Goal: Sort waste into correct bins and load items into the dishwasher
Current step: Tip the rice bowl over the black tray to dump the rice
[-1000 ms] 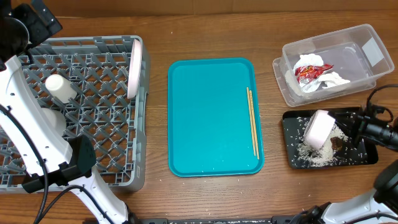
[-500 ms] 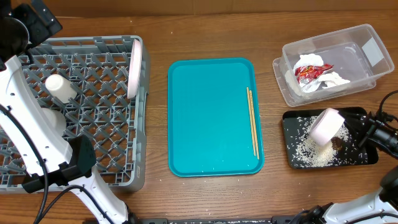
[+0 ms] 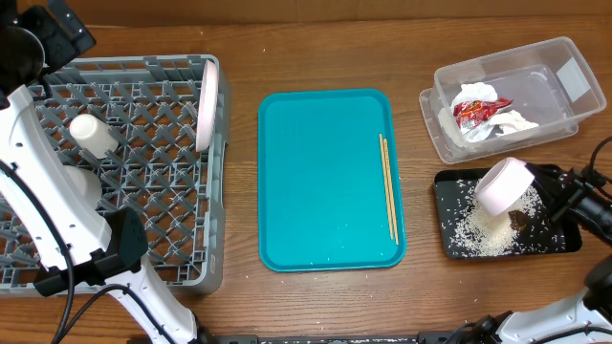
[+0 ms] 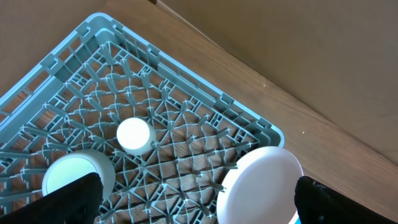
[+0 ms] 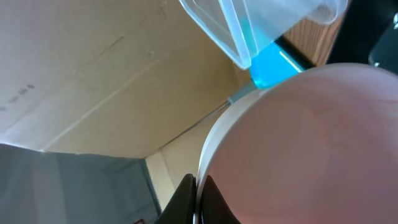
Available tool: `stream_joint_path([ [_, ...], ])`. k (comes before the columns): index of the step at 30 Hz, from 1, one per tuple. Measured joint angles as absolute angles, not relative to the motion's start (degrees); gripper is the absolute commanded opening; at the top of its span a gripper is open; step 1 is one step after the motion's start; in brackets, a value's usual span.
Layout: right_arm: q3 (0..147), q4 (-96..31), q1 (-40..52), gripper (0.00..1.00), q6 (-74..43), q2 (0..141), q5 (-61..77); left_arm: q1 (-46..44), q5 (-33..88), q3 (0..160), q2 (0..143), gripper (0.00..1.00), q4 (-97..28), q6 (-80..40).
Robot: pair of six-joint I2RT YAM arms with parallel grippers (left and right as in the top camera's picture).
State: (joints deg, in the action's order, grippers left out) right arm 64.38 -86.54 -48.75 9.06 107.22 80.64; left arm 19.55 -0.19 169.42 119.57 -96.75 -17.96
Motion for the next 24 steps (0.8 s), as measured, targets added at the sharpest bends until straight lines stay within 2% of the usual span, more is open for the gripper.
stream_joint_path([
  [4,64.36,-82.11,-48.77,0.04,8.78,107.28,81.43,19.55,-0.19,169.42,119.57,1.0,-96.77,-17.96],
  [7,64.31,-85.23,-48.77,0.04,8.8,107.37,81.95,19.55,-0.19,169.42,119.57,1.0,-96.73,-17.96],
  [11,64.29,-80.62,-48.8,0.04,7.75,107.37,82.74,19.55,-0.19,169.42,119.57,1.0,-96.75,-17.96],
  [14,64.27,-82.41,-48.82,0.04,7.05,107.37,82.98,19.55,-0.19,169.42,119.57,1.0,-96.73,-17.96],
  [17,64.18,-78.32,-48.77,0.04,6.98,107.37,83.61,19.55,-0.19,169.42,119.57,1.0,-96.75,-17.96],
  [20,64.2,-81.58,-48.77,0.04,6.76,107.53,83.68,19.55,-0.19,169.42,119.57,1.0,-96.73,-17.96],
  [24,64.18,-76.66,-48.75,0.04,6.28,107.53,84.44,19.55,-0.19,169.42,119.57,1.0,-96.73,-17.96],
])
